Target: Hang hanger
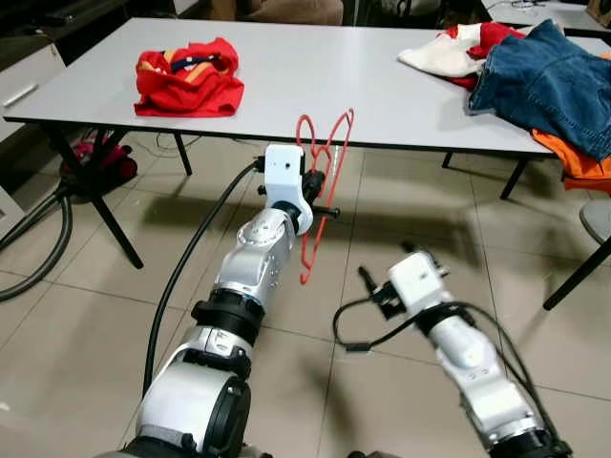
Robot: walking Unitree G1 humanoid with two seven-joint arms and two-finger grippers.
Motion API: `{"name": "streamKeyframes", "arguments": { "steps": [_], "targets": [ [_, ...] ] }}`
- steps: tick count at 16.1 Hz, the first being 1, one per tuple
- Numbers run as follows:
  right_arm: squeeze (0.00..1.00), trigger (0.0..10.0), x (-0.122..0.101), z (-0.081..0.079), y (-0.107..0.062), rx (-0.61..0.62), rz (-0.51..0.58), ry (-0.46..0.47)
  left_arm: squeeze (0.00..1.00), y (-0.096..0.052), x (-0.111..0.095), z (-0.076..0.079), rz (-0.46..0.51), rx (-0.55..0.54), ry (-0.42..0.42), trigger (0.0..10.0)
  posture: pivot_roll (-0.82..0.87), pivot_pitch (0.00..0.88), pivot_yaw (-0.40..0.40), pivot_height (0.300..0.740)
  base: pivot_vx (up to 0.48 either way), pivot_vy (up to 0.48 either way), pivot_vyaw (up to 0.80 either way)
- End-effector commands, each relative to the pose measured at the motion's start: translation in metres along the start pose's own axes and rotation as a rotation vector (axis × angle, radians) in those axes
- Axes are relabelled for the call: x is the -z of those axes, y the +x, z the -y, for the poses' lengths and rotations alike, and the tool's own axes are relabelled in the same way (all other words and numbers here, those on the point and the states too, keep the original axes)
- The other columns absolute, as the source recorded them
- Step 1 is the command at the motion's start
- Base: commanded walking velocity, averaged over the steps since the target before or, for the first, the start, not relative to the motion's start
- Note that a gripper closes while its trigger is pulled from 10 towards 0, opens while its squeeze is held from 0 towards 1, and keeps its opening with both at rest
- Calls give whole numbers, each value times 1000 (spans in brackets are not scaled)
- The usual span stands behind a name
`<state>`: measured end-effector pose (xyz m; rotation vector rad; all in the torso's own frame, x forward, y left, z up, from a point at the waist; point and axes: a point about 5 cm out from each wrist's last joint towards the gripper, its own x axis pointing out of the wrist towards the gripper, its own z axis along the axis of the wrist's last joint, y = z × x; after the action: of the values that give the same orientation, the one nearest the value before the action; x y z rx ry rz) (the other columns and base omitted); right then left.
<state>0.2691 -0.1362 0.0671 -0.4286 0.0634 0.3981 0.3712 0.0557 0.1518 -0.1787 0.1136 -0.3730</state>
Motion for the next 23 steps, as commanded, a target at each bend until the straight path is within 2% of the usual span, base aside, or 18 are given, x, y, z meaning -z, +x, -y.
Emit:
{"name": "streamKeyframes", "arguments": {
  "steps": [1,5,6,7,11,14,20,23],
  "targets": [
    [0,10000,-3,-3,3,-19,22,-35,0,0,-8,2,19,3,25,10000,-86,14,6,740,0,0,0],
    [0,10000,2,-19,0,-151,85,-169,0,1,-18,-1,53,-11,27,10000,-88,13,8,740,0,0,0],
    [0,10000,6,-23,0,-179,87,-249,0,2,-21,1,58,-13,-8,10000,-88,13,8,740,0,0,0],
    [0,10000,7,-25,-1,-192,89,-279,0,3,-23,2,55,-11,-35,10000,-89,13,9,740,0,0,0],
    [0,10000,10,-27,8,-120,128,-450,0,5,-30,7,49,-17,-175,10000,-86,15,14,740,0,0,0],
    [0,10000,2,-26,18,-57,214,-567,0,5,-33,13,39,1,-209,10000,-81,16,15,740,0,0,0],
    [0,10000,-8,-29,30,-13,287,-573,0,4,-33,16,24,9,-212,10000,-76,18,11,740,0,0,0],
    [0,10000,-9,-36,37,-26,309,-605,0,4,-33,21,-5,28,-286,10000,-75,16,10,740,0,0,0]
  ]
}}
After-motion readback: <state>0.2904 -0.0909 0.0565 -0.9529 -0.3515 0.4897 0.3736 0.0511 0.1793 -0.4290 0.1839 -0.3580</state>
